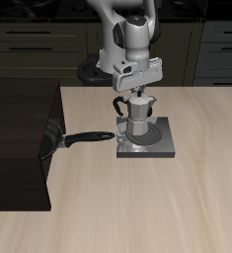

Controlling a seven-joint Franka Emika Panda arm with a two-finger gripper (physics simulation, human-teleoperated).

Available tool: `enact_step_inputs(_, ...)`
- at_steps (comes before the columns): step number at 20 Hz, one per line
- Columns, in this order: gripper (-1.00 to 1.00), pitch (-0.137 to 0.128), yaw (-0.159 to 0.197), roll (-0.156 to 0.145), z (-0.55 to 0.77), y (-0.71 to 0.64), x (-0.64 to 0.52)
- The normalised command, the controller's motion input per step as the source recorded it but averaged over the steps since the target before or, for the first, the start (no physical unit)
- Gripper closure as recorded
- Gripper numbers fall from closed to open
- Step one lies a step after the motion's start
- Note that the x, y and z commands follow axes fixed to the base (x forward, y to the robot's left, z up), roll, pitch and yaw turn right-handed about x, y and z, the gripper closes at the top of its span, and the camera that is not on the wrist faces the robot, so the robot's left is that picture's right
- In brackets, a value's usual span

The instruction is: Place the moka pot on the stove and close the stove

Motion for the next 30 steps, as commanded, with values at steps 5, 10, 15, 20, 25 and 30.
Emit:
enact_step_inputs(5,1.00,-0.043,-0.057,0.010,0.30,0.09,0.07)
enact_step_inputs(10,1.00,-0.040,-0.058,0.021,0.28,0.14,0.08)
enact_step_inputs(15,1.00,-0.017,-0.085,-0.002,0.25,-0.02,0.07)
enact_step_inputs(20,-1.00,0.077,-0.232,0.046,0.06,-0.14,-0.11)
enact_step_inputs(25,-1.00,0.050,-0.136,0.019,0.17,-0.29,-0.07)
enact_step_inputs(30,-1.00,0.061,-0.124,0.000,0.31,-0.46,-0.03)
